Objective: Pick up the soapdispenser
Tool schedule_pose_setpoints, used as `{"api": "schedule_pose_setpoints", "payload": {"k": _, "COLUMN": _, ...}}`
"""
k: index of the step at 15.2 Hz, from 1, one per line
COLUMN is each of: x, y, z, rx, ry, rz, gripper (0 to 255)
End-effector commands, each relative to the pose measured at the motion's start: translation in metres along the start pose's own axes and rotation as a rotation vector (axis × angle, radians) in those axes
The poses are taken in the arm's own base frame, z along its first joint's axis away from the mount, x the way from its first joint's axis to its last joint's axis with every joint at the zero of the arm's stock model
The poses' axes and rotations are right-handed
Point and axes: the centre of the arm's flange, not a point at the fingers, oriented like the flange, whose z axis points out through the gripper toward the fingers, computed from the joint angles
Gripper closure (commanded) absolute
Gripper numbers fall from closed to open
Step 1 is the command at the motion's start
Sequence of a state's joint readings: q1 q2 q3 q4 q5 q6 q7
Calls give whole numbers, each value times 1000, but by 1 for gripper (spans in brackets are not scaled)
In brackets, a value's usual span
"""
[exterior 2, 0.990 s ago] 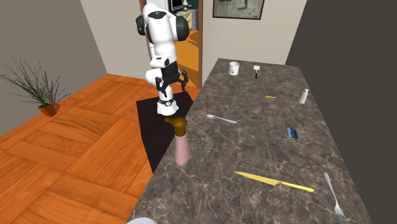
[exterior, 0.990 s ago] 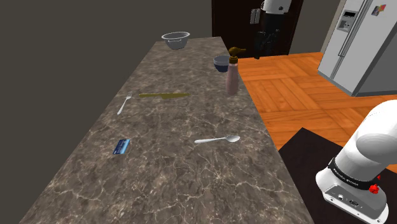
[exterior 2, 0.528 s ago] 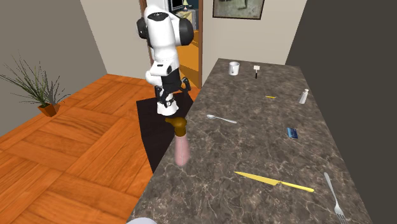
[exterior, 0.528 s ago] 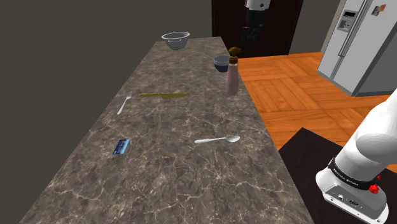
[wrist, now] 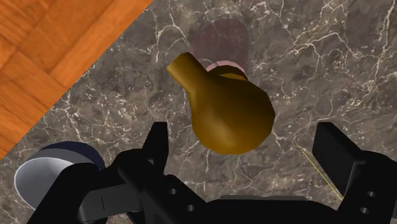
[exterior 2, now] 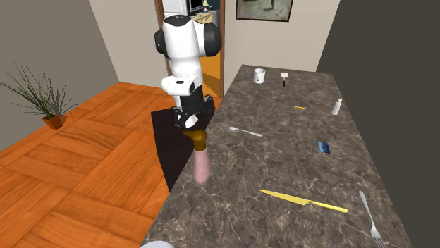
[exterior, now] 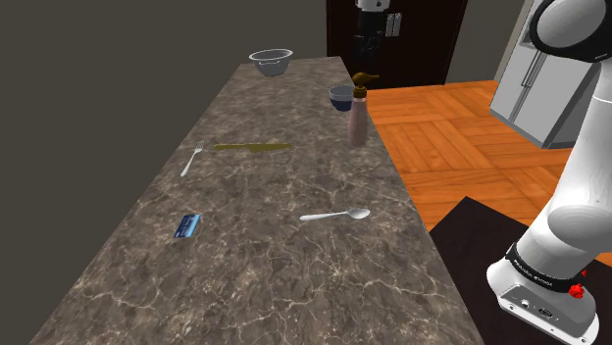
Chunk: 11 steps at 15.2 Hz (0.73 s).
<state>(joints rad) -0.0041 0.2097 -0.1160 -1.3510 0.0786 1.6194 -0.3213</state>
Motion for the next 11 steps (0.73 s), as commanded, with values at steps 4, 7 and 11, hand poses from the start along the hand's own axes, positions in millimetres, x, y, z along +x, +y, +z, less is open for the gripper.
{"api": "schedule_pose_setpoints", "payload": {"k": 4, "x": 1, "y": 1, "z": 23, "rx": -1, "ry": 1, "rz": -3, "gripper": 0}}
{"api": "schedule_pose_setpoints", "payload": {"k": 7, "x": 0, "y": 2, "z": 36, "rx": -1, "ry": 1, "rz": -3, "gripper": 0}}
{"api": "schedule_pose_setpoints", "payload": {"k": 11, "x": 1, "y": 1, "z": 37, "rx": -1, "ry": 1, "rz": -3, "gripper": 255}}
